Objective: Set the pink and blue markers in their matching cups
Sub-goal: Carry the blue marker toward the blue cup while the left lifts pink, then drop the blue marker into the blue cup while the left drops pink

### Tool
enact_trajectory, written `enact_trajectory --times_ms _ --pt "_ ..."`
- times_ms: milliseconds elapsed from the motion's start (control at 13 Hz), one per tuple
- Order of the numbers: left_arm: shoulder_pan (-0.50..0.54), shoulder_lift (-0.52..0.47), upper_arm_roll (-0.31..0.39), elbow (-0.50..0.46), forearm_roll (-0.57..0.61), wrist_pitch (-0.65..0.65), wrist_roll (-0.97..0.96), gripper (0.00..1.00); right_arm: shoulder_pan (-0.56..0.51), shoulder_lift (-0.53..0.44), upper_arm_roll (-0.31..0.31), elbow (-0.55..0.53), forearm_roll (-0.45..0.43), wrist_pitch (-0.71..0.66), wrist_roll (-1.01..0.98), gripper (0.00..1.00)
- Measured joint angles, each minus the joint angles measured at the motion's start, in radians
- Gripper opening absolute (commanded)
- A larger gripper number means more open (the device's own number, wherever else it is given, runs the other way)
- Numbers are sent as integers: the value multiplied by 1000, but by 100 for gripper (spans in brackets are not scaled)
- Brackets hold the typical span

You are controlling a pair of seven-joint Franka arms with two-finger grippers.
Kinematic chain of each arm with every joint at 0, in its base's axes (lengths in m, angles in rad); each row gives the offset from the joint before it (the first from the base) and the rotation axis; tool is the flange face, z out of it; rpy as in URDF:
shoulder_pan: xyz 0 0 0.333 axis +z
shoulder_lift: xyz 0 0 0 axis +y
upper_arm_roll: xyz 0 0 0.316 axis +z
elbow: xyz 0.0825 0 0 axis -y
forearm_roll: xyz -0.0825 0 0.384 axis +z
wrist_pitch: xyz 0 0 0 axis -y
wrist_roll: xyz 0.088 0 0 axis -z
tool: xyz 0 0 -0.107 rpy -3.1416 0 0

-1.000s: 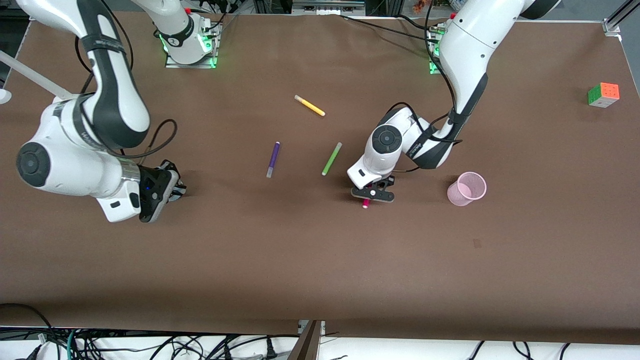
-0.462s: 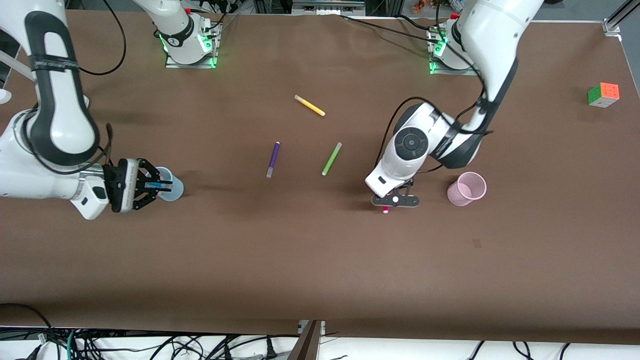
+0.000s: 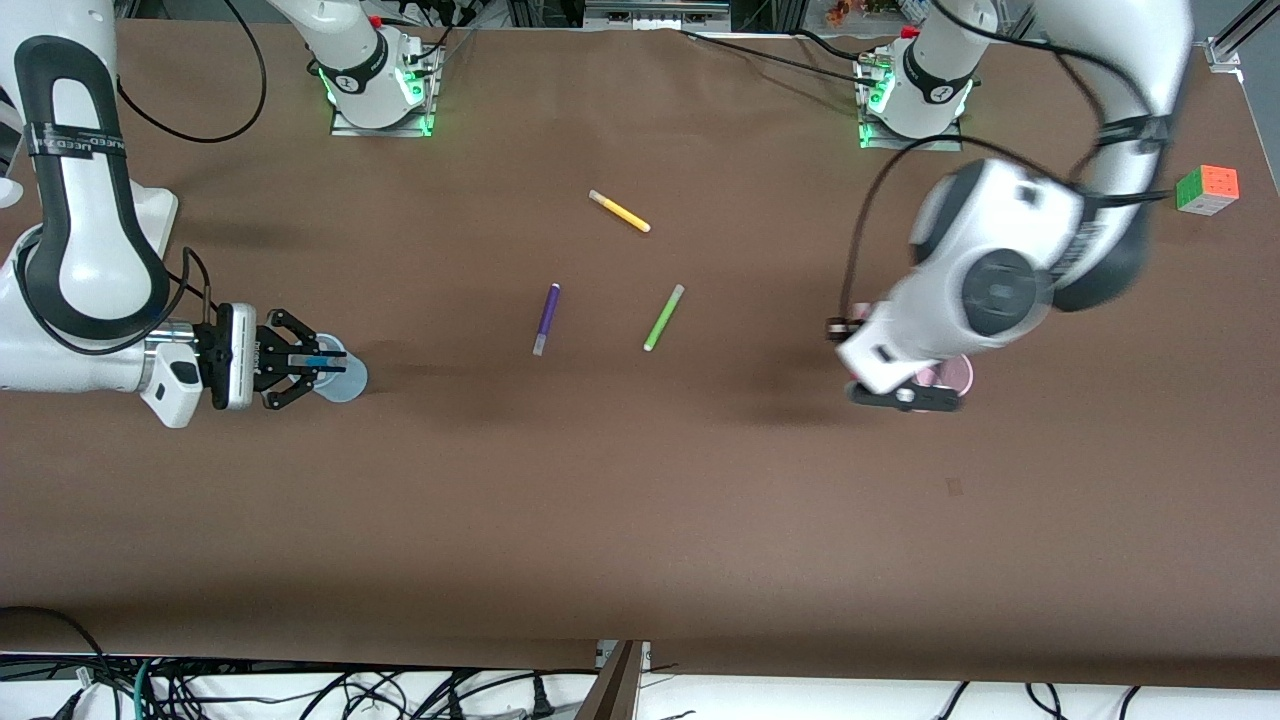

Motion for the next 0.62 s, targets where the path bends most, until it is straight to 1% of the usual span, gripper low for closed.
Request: enact_trajectory --times_ms 77,308,462,615 --pt "40 -3 0 17 -6 -33 107 0 -8 0 0 -12 18 -7 -22 0" --pt "126 -1 1 18 -7 -36 436 0 -37 1 0 -44 51 -26 -85 0" --pt "153 2 1 11 -7 5 644 0 -51 1 0 -55 56 -31 -112 0" --pt "153 5 -2 -15 -7 89 858 0 -61 2 0 -60 57 -33 -127 0"
